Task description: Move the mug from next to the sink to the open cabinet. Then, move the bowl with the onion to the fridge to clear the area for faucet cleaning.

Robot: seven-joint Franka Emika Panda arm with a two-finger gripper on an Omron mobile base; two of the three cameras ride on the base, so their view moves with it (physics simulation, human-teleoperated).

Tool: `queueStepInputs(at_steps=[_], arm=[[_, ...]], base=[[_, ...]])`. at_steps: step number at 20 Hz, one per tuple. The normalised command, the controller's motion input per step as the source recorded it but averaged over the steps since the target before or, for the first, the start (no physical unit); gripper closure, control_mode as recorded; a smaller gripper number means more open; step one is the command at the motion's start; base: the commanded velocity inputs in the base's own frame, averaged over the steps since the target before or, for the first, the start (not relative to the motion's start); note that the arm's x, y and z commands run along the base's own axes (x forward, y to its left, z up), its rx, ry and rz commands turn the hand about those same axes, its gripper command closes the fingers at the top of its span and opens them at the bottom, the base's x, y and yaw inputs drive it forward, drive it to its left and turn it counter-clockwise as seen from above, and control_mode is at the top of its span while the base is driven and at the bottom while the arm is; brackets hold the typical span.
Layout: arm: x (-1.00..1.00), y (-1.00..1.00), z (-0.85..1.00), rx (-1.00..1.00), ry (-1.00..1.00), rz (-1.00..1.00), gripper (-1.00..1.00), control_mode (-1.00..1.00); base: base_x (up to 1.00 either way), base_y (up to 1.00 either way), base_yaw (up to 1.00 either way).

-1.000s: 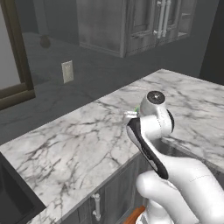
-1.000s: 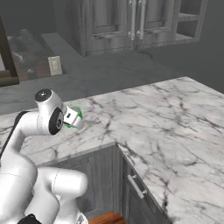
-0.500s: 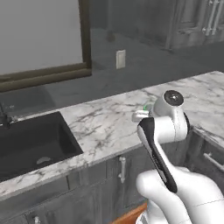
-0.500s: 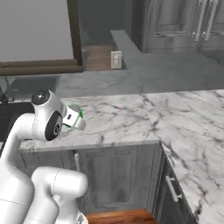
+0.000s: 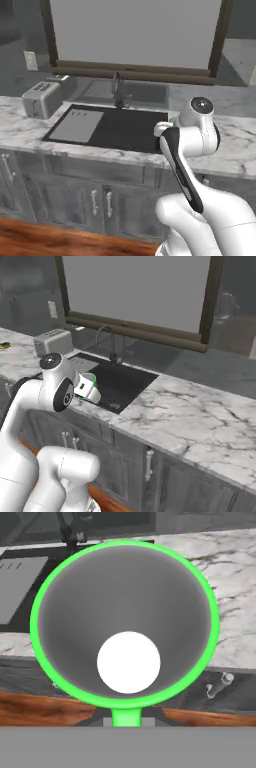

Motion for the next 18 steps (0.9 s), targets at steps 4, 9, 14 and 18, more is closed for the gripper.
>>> queueStepInputs(at_steps=[4,9,14,18], arm=[[0.0,0.0,0.0,0.0,0.0,0.0,1.0,1.0],[0.0,0.0,0.0,0.0,0.0,0.0,1.0,1.0],[0.0,0.0,0.0,0.0,0.0,0.0,1.0,1.0],[0.0,0.0,0.0,0.0,0.0,0.0,1.0,1.0]], base=[[-0.02,0.0,1.0],[-0.08,0.03,0.97],[0.01,0.05,0.88],[0.62,0.15,0.62]])
